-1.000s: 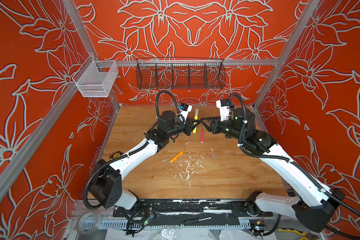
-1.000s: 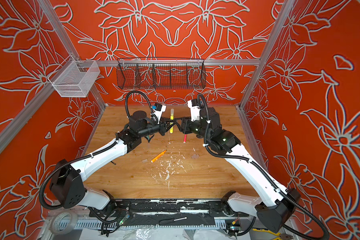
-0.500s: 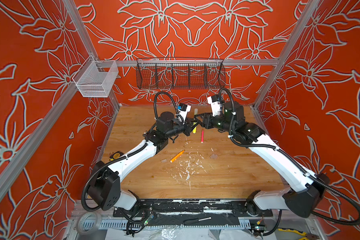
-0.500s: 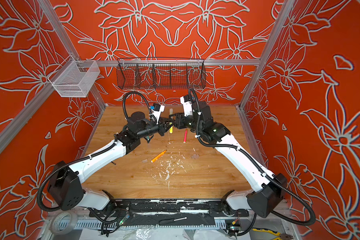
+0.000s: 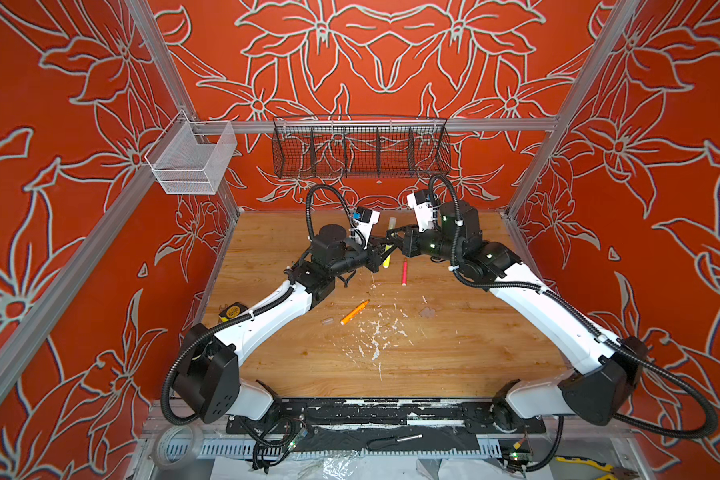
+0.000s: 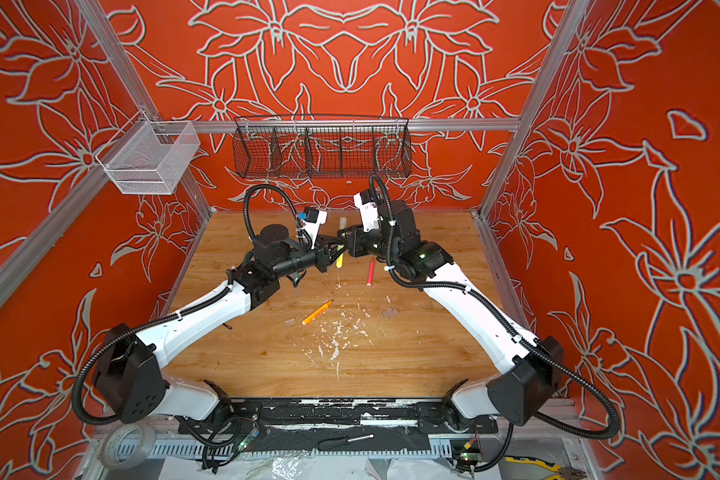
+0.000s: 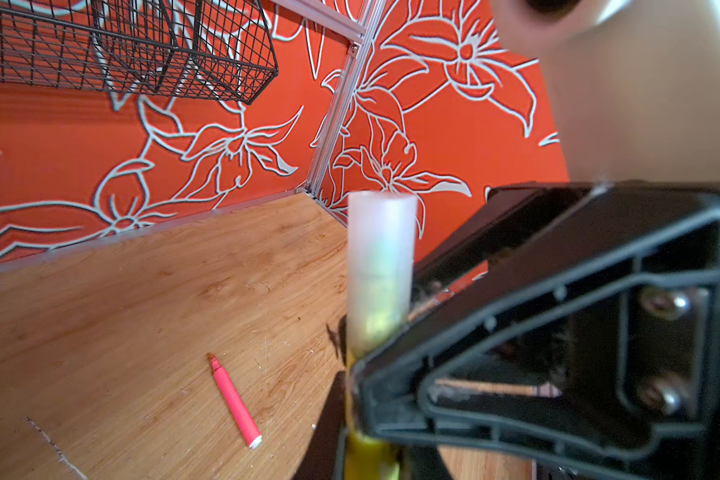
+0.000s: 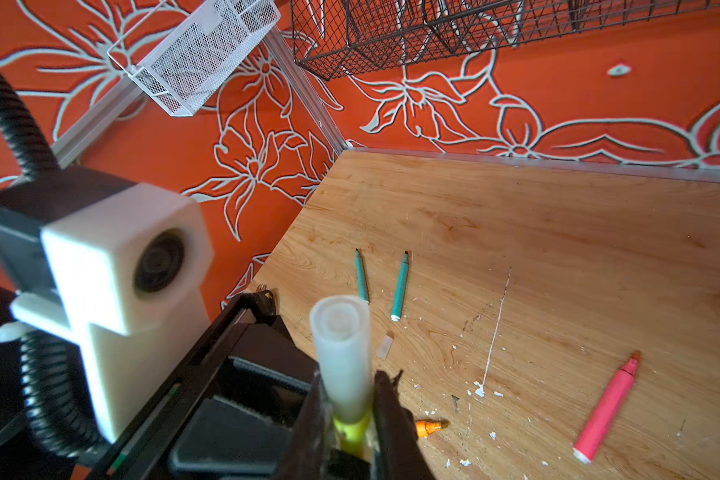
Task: Insert the pens into the pen caps
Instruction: 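Take the capped yellow marker with the right gripper while the left gripper opens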
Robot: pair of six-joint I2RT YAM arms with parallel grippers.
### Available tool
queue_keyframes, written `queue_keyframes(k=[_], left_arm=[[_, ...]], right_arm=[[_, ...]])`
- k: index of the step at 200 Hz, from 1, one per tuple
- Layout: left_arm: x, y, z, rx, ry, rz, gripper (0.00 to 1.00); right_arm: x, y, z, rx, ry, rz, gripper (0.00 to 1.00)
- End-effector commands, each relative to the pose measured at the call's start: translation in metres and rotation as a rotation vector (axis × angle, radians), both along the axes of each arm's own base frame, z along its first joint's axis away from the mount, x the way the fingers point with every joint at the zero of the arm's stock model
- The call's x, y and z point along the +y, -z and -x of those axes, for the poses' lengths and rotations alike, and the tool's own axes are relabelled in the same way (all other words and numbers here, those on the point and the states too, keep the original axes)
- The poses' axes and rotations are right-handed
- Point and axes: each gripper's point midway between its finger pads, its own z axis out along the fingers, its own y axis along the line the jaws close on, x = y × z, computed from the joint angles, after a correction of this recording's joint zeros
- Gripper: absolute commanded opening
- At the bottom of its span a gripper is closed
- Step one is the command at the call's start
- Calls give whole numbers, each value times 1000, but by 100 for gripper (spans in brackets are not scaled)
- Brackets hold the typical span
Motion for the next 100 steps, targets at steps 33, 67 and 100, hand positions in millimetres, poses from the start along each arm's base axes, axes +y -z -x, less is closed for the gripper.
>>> queue_keyframes(k=[33,67,100], left_arm=[[8,-16,20,-36,13,17,58],[33,-5,31,-51,-80,-25,76],[66,9,10,-30,-304,-130,80]], right_arm=[[-22,-41,-10,-102,106,5,0],[-73,-22,-39,-39,237,101,0],[-133,61,-59,207,339,348,0]])
